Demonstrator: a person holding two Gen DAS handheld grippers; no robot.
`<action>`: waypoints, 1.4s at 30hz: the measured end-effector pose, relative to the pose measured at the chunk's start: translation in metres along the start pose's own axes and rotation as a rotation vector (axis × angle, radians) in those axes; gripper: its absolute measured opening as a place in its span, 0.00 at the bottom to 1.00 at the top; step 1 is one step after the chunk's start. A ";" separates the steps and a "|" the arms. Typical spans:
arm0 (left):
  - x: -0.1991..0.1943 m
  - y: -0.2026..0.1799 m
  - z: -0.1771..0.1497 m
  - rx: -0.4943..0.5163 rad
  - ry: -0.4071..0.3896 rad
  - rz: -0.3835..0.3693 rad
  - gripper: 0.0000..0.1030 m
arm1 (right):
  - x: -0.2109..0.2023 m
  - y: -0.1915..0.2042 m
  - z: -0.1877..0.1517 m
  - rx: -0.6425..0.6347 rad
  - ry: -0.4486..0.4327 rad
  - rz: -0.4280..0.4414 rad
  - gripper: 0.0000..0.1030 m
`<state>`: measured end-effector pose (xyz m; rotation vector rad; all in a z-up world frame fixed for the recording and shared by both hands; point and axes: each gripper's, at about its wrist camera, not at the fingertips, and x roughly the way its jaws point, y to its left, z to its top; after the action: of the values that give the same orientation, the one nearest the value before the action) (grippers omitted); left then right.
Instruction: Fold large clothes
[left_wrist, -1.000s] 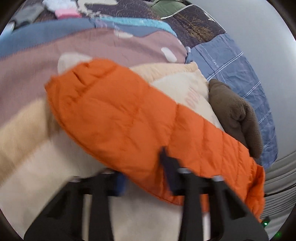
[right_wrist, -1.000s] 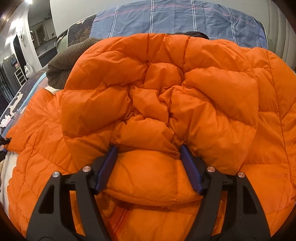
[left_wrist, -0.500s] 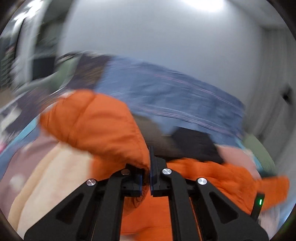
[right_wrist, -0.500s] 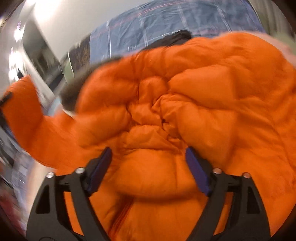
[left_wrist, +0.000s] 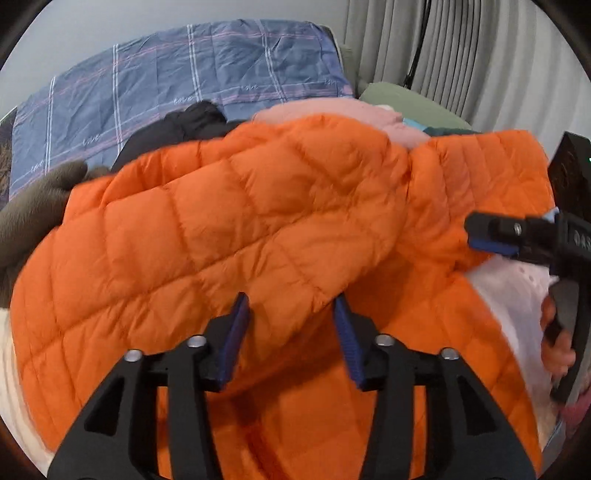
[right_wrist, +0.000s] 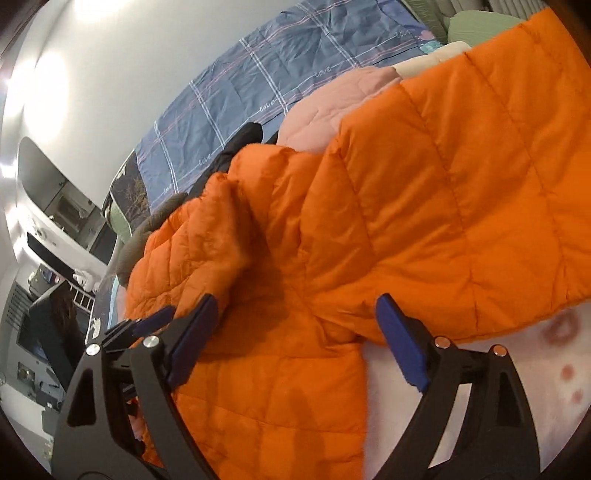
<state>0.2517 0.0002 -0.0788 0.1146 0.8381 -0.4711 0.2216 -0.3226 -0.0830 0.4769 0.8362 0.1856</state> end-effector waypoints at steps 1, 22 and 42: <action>-0.008 0.007 -0.005 -0.021 -0.014 -0.002 0.56 | 0.004 0.003 0.001 -0.007 0.004 0.010 0.86; -0.043 0.114 -0.005 -0.311 -0.161 0.014 0.58 | 0.037 0.066 -0.002 -0.167 -0.018 -0.228 0.17; 0.037 0.110 -0.044 -0.218 -0.066 0.148 0.57 | 0.117 0.079 -0.049 -0.350 0.129 -0.204 0.14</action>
<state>0.2913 0.0976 -0.1450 -0.0397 0.8045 -0.2411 0.2645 -0.1963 -0.1519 0.0506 0.9499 0.1706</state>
